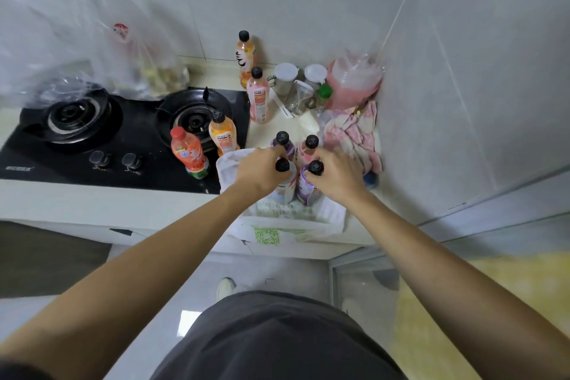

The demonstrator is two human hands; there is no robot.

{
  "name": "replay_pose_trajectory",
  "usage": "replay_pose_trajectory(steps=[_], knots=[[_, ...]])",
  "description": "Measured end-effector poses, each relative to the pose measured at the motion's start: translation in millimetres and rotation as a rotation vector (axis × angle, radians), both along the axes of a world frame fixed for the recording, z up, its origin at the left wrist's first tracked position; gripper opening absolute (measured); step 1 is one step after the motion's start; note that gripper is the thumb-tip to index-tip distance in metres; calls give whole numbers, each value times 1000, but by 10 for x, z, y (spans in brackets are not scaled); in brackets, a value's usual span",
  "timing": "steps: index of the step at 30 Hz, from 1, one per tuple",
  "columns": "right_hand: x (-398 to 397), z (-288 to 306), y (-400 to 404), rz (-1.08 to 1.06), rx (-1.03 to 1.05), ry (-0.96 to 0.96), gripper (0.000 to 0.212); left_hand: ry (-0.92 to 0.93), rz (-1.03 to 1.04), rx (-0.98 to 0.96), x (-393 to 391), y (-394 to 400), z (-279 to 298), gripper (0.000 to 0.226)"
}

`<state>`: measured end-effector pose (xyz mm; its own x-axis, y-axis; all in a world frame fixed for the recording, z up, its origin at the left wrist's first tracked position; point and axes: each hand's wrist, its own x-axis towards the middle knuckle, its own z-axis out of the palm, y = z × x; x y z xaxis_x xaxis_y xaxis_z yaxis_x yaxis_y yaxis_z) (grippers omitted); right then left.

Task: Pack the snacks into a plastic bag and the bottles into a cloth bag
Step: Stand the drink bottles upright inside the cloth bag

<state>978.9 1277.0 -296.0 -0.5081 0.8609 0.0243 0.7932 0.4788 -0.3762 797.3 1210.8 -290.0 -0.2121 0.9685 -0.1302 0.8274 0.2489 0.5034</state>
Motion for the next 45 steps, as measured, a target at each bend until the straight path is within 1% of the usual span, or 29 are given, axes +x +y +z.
replay_pose_trajectory(steps=[3, 6, 8, 10, 12, 14, 18, 22, 26, 28, 32, 36, 38, 41, 45], knots=[[58, -26, 38, 13, -30, 15, 28, 5, -7, 5, -13, 55, -52, 18], [101, -34, 63, 53, -26, -32, 30, 34, -44, -14, -9, 92, -63, 22], [88, 5, 85, 47, -8, -52, 34, 49, -62, -31, -9, 108, -53, 26], [50, 70, 150, 39, 51, -64, 39, 52, -56, -24, -29, 129, -30, 29], [-13, 149, 231, 38, 112, -101, 41, 56, -28, -10, -63, 146, -1, 33], [-80, 215, 317, 36, 136, -90, 41, 61, 29, -1, -102, 149, 53, 38], [-296, 302, 509, 77, 95, -44, 38, 89, 122, 51, -281, 157, 178, 46], [-691, 459, 747, 182, 110, -31, 32, 170, 215, 123, -626, 207, 355, 35], [-1139, 468, 994, 235, 87, -22, 28, 256, 276, 111, -939, 259, 390, 34], [-1378, 407, 1189, 241, 80, -57, 34, 288, 287, 100, -1101, 321, 352, 36], [-1774, 285, 1554, 154, 19, -134, 45, 294, 238, -20, -1420, 496, 245, 46], [-2106, 230, 1800, 146, 22, -137, 38, 297, 147, -89, -1638, 632, 159, 45], [-2233, 180, 1888, 163, 19, -161, 35, 302, 96, -111, -1679, 666, 142, 39], [-2356, 59, 1963, 171, -7, -208, 23, 271, 44, -91, -1704, 680, 90, 26], [-2427, -40, 1997, 162, 2, -182, 19, 205, 34, -32, -1763, 654, 9, 24]])
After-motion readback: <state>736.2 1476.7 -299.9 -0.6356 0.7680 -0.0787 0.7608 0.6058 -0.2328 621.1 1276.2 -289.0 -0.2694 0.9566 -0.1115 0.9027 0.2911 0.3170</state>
